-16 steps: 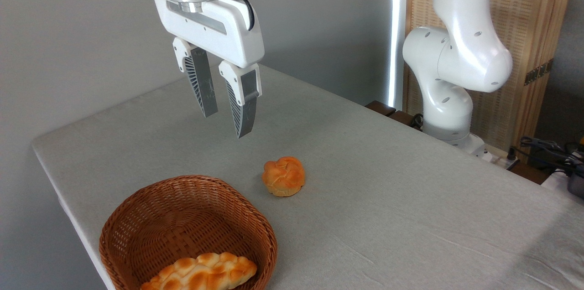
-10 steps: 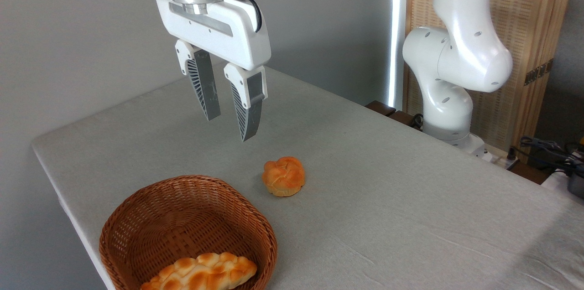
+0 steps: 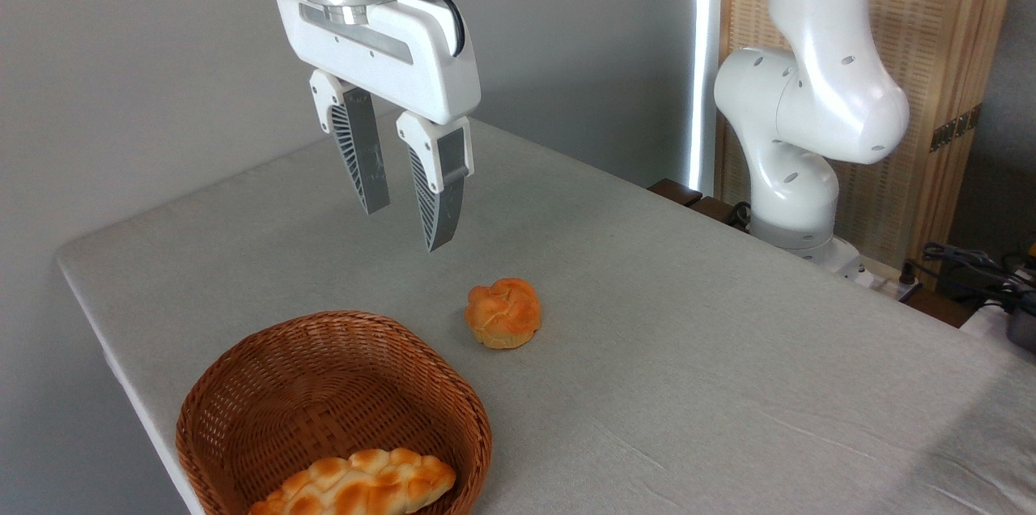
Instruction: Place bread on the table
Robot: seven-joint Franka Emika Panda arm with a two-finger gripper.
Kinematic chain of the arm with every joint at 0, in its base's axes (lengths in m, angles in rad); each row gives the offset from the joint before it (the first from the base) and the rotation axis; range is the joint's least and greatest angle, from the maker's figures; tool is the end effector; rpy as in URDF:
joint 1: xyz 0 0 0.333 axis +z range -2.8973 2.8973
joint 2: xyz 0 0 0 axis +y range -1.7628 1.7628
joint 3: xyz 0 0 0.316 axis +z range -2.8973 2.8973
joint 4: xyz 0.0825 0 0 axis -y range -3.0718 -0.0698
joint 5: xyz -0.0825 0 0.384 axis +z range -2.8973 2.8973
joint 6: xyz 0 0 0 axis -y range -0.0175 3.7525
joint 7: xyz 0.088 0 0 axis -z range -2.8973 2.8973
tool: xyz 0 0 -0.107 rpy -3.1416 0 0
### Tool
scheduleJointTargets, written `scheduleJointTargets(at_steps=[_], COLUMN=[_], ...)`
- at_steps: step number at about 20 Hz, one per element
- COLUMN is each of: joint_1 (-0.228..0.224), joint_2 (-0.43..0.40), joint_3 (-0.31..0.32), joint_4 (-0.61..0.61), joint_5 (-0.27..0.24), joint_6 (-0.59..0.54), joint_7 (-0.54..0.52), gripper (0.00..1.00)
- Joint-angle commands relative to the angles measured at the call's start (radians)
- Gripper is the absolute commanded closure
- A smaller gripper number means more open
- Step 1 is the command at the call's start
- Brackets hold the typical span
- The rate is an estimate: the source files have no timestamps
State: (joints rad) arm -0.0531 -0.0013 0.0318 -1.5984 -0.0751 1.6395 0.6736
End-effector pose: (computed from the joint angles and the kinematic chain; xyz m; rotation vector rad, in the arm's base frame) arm 0.5603 -0.0195 0.6186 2.9002 -1.0444 0.0990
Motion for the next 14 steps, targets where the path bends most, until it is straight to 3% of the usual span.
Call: scheduleJointTargets(at_steps=[1,5,11,14], joint_1=[0.001,0.001,0.002,0.002], joint_2=[-0.008,-0.011,-0.006,0.004], joint_3=[0.007,0.007,0.008,0.026], joint_4=[-0.027,-0.100,-0.245,-0.304], joint_5=[-0.015,-0.011,-0.002,0.000], joint_6=[0.083,0.189,0.437,0.571], joint_7=[0.024,0.030,0.037,0.099], gripper=[0.00,0.00,0.00,0.00])
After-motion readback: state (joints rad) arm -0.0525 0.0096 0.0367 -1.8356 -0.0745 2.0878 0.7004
